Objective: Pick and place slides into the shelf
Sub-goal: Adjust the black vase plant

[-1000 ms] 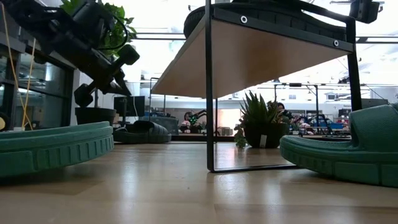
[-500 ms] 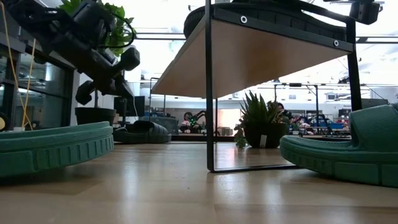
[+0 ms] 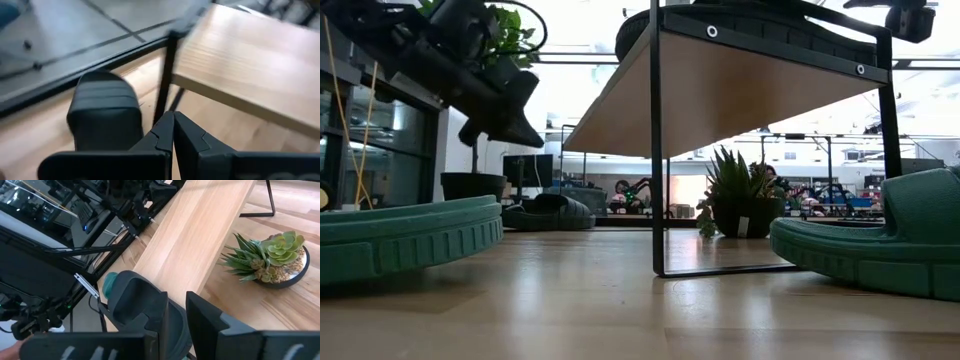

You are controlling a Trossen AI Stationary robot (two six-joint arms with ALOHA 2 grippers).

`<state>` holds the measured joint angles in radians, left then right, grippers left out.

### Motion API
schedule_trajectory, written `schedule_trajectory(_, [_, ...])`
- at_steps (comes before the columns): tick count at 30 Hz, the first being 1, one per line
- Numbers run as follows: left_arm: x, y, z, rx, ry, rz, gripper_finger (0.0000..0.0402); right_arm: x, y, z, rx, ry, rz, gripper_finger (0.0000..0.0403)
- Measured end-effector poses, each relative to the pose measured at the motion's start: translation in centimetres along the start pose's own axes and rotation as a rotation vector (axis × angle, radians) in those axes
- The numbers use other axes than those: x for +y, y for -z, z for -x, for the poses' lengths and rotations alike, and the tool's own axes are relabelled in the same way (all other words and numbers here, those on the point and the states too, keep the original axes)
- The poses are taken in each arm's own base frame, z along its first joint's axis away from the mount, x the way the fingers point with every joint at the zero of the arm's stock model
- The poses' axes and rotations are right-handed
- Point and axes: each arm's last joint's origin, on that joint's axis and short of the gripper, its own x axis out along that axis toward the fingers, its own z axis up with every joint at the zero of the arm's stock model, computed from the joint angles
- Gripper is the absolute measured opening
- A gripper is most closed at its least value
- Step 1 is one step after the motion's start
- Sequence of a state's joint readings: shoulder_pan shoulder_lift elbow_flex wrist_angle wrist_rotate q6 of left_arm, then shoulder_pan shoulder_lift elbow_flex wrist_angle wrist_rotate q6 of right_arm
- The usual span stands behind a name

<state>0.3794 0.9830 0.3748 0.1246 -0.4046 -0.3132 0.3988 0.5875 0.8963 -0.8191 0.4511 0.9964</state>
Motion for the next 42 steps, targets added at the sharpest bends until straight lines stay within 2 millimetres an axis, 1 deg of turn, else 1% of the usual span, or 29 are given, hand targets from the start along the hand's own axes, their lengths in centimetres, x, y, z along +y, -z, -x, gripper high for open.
schedule_trajectory(6, [-0.2, -0.2, 0.4, 0.003, 0.104, -0.257, 0.0000, -0.1, 0.0, 0.0, 0.005, 0.006, -0.032, 0.0060])
schedule_trajectory(9, [-0.2, -0.2, 0.6, 0.049, 0.122, -0.373, 0.0000, -0.1, 0.0, 0.0, 0.001, 0.010, -0.050, 0.0060])
schedule_trajectory(16, [-0.4, -1.8, 1.4, 0.163, 0.135, -0.696, 0.0000, -0.1, 0.0, 0.0, -0.016, 0.021, -0.085, 0.0060])
schedule_trajectory(22, [-0.4, -3.1, 2.2, 0.243, 0.147, -0.937, 0.0001, -0.3, 0.0, 0.0, -0.037, 0.046, -0.143, 0.0060])
schedule_trajectory(36, [-0.2, -2.8, 2.3, 0.287, 0.197, -1.347, 0.0001, -0.4, -0.1, 0.0, -0.084, 0.075, -0.196, 0.0060])
schedule_trajectory(42, [-0.2, -2.3, 1.5, 0.355, 0.170, -1.499, 0.0001, -0.3, -0.1, -0.2, -0.100, 0.088, -0.216, 0.0060])
